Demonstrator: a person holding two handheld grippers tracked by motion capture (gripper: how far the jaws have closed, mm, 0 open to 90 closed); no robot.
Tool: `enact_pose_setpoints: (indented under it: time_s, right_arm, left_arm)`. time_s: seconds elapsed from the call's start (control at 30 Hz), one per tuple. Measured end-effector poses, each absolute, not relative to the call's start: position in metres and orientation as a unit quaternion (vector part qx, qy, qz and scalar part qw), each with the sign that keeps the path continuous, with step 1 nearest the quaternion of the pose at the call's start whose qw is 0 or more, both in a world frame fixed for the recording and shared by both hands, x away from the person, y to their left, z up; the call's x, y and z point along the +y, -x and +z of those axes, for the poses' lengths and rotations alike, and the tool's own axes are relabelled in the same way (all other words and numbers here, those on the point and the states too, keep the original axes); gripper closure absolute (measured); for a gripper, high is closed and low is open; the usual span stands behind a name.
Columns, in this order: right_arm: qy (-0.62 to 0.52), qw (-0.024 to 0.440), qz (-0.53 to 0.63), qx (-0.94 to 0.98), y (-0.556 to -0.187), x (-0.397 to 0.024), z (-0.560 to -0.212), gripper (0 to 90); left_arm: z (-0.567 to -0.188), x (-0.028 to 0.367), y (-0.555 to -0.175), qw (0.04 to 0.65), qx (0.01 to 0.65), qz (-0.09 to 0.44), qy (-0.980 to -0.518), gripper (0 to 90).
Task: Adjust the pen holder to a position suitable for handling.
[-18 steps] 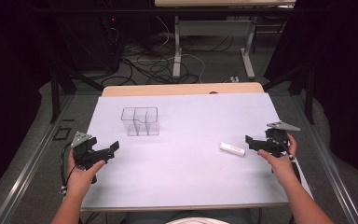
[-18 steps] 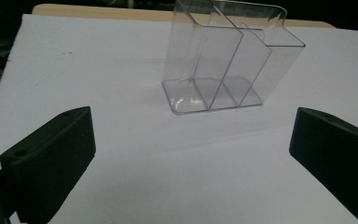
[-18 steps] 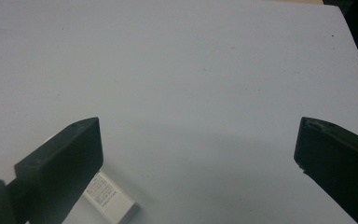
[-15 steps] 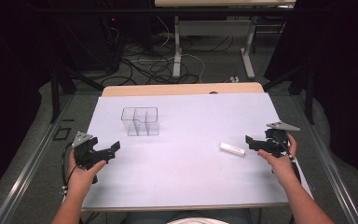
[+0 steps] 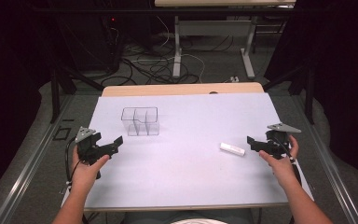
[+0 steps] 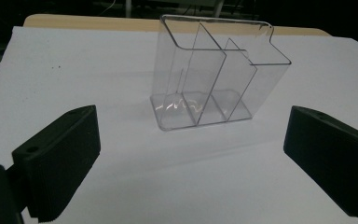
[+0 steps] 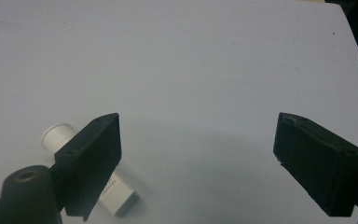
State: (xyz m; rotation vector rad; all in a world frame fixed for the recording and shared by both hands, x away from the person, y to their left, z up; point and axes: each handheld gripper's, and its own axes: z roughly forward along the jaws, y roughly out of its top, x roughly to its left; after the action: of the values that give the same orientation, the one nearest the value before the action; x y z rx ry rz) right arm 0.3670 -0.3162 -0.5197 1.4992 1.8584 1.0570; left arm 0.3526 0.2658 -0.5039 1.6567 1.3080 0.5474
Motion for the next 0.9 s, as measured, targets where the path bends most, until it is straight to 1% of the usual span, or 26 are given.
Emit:
enact_pose_setpoints:
  time_s: [0.3, 0.33, 0.37, 0.43, 0.57, 0.7, 0.9]
  right_arm:
    - [-0.551, 0.256, 0.392, 0.691, -0.365, -0.315, -0.521, 14.6]
    - [-0.549, 0.256, 0.395, 0.691, -0.365, -0.315, -0.521, 14.9]
    - [-0.549, 0.256, 0.395, 0.691, -0.365, -0.315, -0.521, 14.9]
    - [-0.546, 0.260, 0.397, 0.690, -0.364, -0.314, -0.521, 15.0]
    - [-0.545, 0.259, 0.398, 0.691, -0.364, -0.313, -0.520, 15.5]
    - [-0.542, 0.259, 0.397, 0.694, -0.363, -0.312, -0.521, 15.6]
    - [-0.541, 0.255, 0.397, 0.696, -0.363, -0.312, -0.522, 16.2]
  left_arm:
    - [-0.490, 0.257, -0.364, 0.452, 0.533, 0.227, -0.678, 9.6]
    - [-0.488, 0.256, -0.366, 0.448, 0.534, 0.229, -0.680, 12.1]
    - [-0.486, 0.255, -0.368, 0.445, 0.535, 0.230, -0.680, 12.1]
    - [-0.483, 0.254, -0.372, 0.437, 0.533, 0.236, -0.685, 15.7]
    - [-0.476, 0.251, -0.379, 0.439, 0.538, 0.233, -0.681, 16.9]
    - [-0.469, 0.250, -0.387, 0.438, 0.543, 0.229, -0.678, 19.9]
    - [-0.458, 0.248, -0.400, 0.429, 0.544, 0.241, -0.680, 24.2]
